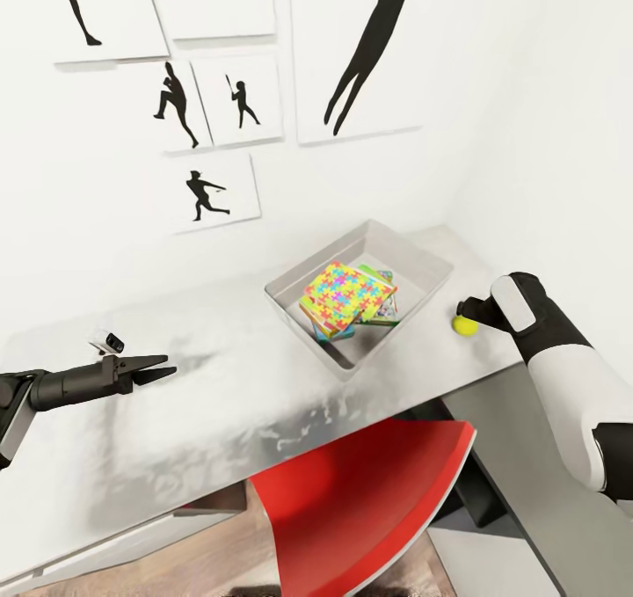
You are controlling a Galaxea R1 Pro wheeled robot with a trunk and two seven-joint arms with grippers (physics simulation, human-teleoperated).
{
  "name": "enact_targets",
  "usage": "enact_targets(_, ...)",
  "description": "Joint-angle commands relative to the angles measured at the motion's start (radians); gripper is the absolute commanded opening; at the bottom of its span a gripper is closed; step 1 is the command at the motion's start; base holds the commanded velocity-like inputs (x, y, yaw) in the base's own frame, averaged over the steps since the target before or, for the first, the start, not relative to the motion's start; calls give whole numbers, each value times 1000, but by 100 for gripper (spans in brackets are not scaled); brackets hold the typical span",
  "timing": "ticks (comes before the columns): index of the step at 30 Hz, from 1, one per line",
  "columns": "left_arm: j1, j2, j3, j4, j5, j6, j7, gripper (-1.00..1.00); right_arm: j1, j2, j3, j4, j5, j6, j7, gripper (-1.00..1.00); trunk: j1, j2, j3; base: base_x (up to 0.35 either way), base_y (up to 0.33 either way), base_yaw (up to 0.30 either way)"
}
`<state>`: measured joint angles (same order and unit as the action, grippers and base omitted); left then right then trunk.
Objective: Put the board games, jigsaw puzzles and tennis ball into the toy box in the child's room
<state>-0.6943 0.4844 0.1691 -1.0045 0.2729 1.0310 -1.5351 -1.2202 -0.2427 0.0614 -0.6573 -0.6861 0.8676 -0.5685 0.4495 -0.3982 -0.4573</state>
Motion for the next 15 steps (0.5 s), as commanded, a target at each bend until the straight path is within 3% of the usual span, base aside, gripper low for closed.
enact_targets(1, -1, 0, 0, 0, 0, 11, -3, 100, -1, -1, 6, -1, -10, 1, -9, 100, 0, -2, -3, 0, 0, 0)
enact_targets(15, -1, 0, 0, 0, 0, 9, -3, 100, -1, 6, 6, -5, -13, -1, -8, 100, 0, -2, -26, 0, 0, 0)
